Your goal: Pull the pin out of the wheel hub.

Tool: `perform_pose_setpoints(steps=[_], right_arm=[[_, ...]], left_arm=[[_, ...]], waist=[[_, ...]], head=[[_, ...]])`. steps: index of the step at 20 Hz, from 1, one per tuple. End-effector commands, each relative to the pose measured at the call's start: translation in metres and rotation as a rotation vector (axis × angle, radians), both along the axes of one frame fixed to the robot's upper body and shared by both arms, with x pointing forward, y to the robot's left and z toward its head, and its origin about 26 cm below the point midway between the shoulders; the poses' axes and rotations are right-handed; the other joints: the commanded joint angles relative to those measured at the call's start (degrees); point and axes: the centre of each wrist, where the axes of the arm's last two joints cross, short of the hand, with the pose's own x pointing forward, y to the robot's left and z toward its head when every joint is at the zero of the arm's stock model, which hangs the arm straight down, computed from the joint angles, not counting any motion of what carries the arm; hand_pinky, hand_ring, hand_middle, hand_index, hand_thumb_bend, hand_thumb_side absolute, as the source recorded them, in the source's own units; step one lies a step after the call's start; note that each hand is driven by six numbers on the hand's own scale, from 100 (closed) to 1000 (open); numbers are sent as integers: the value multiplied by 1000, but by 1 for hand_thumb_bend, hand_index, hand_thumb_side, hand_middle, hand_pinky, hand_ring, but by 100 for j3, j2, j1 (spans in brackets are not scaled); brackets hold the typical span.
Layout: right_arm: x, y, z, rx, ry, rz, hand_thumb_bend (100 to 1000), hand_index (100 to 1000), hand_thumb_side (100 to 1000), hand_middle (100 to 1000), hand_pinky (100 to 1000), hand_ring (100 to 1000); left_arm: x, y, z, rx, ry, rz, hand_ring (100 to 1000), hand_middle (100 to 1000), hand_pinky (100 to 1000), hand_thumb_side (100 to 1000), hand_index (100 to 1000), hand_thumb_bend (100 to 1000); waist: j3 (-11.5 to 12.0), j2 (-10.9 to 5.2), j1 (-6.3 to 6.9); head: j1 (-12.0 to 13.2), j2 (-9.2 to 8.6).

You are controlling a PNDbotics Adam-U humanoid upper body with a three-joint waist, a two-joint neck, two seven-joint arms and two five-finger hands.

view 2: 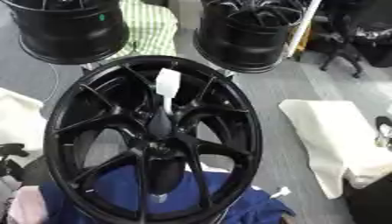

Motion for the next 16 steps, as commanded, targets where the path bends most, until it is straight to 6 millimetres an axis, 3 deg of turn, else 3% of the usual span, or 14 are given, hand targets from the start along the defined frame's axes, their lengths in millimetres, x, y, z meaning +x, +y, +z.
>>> perform_pose_setpoints(steps=[1, 8, 16], right_arm=[[-7, -4, -25, 40, -107, -166, 466, 834, 382, 922, 476, 698], [-8, 21, -81, 194, -295, -336, 398, 787, 289, 830, 347, 566], [13, 71, -120, 386, -477, -350, 345, 757, 209, 780, 303, 504]], left_arm=[[1, 2, 9, 1, -32, 8, 483, 643, 467, 719, 787, 100], [2, 0, 9, -8, -37, 7, 484, 643, 467, 719, 787, 100], [5, -4, 9, -16, -41, -3, 484, 643, 467, 718, 785, 100]], waist=[[-10, -31, 34], [7, -27, 73], [48, 4, 130]], head=[[-7, -49], [-13, -85], [-14, -134]])
